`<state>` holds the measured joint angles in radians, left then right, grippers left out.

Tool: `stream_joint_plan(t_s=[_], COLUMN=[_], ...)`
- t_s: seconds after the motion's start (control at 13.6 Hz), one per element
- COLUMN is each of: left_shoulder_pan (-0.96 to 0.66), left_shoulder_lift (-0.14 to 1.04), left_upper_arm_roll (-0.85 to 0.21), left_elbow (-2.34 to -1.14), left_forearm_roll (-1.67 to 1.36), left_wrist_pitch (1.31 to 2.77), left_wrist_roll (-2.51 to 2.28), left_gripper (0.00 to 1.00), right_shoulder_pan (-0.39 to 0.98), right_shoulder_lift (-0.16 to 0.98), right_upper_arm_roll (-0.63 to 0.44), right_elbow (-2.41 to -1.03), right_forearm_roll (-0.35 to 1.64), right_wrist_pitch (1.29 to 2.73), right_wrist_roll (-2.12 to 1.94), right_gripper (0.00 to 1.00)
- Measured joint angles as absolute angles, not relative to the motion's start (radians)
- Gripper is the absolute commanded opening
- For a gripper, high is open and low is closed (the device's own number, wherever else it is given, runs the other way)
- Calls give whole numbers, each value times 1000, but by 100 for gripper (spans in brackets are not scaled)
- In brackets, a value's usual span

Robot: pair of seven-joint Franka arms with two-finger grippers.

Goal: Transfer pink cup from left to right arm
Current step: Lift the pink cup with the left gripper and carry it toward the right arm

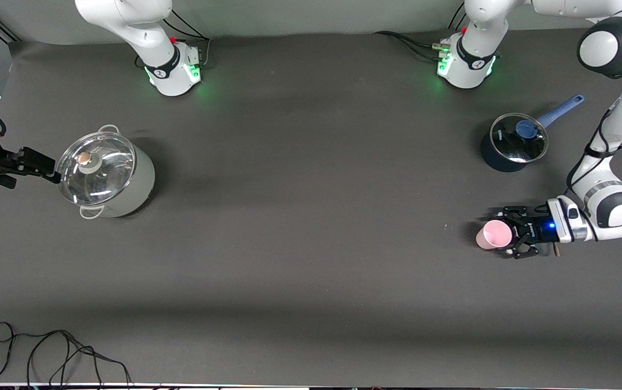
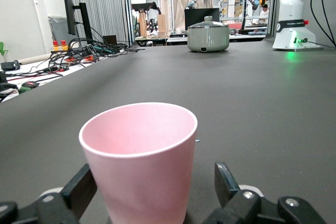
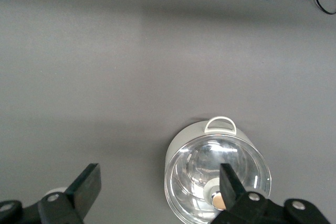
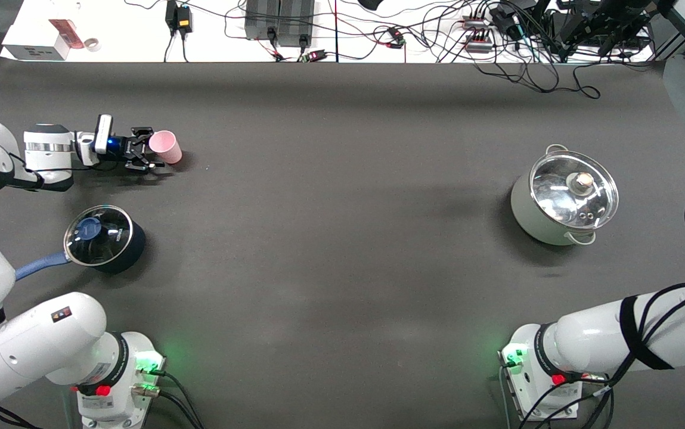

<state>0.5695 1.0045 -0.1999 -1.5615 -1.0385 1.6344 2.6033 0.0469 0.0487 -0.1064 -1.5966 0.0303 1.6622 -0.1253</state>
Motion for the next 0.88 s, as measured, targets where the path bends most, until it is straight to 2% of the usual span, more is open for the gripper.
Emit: stream_joint_plan(t_s=[0.52,0.59,0.66,0.88], left_shoulder_pan=[553,551,551,548], left_shoulder_lift=[1046,1048,1048,1048], left_upper_arm_roll=[-204,-204,-204,-206], left_elbow=[-1560,-1560,-1559,-1553], left_forearm_roll=[-1104,-1106,-1107,-1108], left_wrist_pitch=[1633,1633,1633,1633], left_wrist_roll=[2644,2645,2647,2648], left_gripper=[99,89,55,2], right_shoulder_pan=[47,47,47,47], right_shoulder_lift=[49,49,49,49], right_upper_arm_roll=[-106,-106,-106,-106], right_elbow=[-1597,-1597,-1597,-1597], right_forearm_roll=[30,30,30,30], right_wrist_pitch=[1662,1662,1662,1661], right_wrist_roll=[-126,-126,-126,-126], right_gripper=[100,100,100,100])
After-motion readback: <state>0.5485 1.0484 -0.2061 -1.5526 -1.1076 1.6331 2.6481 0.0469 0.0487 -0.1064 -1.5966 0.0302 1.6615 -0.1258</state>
